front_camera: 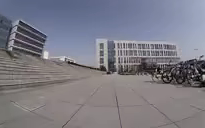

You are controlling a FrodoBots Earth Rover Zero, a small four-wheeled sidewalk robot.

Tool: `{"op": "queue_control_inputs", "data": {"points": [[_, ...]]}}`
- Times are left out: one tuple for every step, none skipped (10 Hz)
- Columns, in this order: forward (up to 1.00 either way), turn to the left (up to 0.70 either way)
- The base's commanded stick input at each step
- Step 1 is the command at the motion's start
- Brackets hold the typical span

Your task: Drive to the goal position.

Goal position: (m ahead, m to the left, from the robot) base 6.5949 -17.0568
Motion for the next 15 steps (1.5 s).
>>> {"op": "queue_control_inputs", "data": {"points": [[0.5, 0.0], [0.5, 0.0], [0.5, 0.0], [0.5, 0.0], [0.5, 0.0], [0.5, 0.0], [0.5, 0.0], [0.5, 0.0], [0.5, 0.0], [0.5, 0.0], [0.5, 0.0], [0.5, 0.0], [0.5, 0.0], [0.5, 0.0], [0.5, 0.0]]}}
